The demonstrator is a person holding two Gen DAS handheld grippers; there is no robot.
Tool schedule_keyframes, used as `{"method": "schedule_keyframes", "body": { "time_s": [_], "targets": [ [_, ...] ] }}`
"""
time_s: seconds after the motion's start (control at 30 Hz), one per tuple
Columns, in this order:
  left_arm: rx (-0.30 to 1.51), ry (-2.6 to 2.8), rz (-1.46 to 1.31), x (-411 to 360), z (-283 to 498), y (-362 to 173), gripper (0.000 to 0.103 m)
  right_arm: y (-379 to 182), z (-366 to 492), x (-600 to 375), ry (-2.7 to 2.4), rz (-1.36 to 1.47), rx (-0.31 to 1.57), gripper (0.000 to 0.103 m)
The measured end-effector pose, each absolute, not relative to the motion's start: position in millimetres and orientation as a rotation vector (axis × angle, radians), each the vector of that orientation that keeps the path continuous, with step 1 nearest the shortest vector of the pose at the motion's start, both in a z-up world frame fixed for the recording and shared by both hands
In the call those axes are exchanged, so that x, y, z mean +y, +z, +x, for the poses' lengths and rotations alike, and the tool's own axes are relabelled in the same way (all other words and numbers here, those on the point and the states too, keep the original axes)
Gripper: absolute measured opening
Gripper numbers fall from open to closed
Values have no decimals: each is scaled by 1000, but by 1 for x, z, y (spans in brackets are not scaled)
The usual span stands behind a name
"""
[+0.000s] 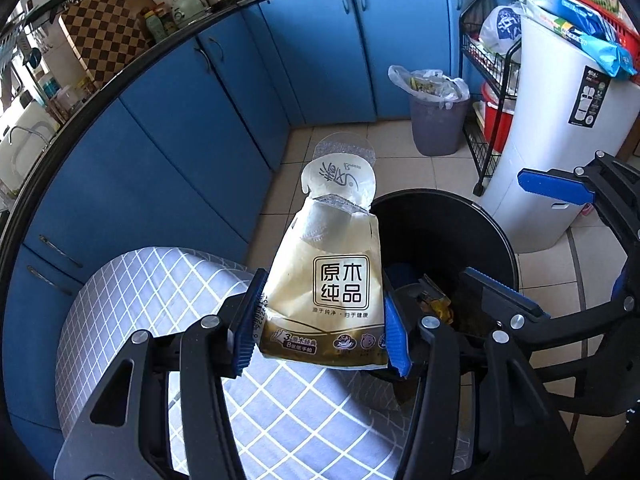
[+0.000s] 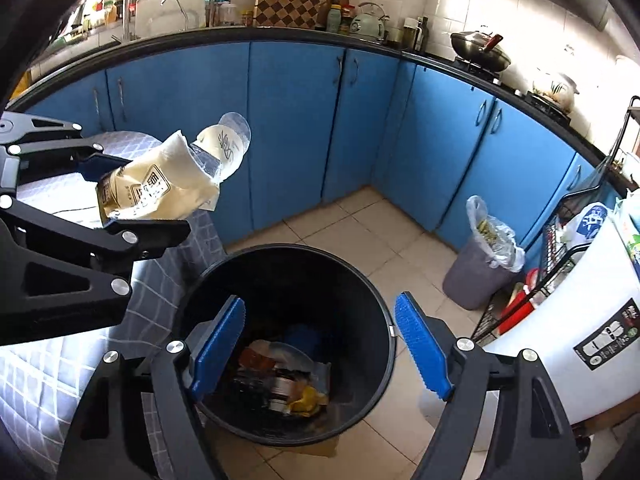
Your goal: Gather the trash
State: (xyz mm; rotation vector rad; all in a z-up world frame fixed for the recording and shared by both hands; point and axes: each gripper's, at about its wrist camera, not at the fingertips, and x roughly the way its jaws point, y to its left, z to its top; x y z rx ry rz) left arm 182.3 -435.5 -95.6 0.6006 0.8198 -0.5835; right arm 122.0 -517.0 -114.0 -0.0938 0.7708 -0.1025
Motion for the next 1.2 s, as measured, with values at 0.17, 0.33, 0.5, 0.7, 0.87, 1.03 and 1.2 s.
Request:
{"method": "schedule_keyframes", "body": {
  "time_s": [0.17,0.33,0.5,0.7,0.87,1.03,1.2],
  "targets": [
    [814,-598,606,-441,179,-95,54,-115,119,-524,-117,-91,771,75],
    [810,-607,611,-446,176,-95,54,-115,116,-532,-132,-86,771,75],
    [798,-614,620,-452,174,-94,58,-117,114,-540,-144,-73,774,75],
    [793,-619,624,-458,174,-94,60,-120,112,-547,-158,-58,775,75],
    [782,-604,602,-456,175,-91,85,-119,111,-552,-167,-45,774,76],
    [776,-591,598,-452,176,-92,90,-118,112,-553,-168,-44,773,75],
    [786,-590,577,-444,177,-92,96,-117,113,-551,-167,-44,776,76]
  ]
}}
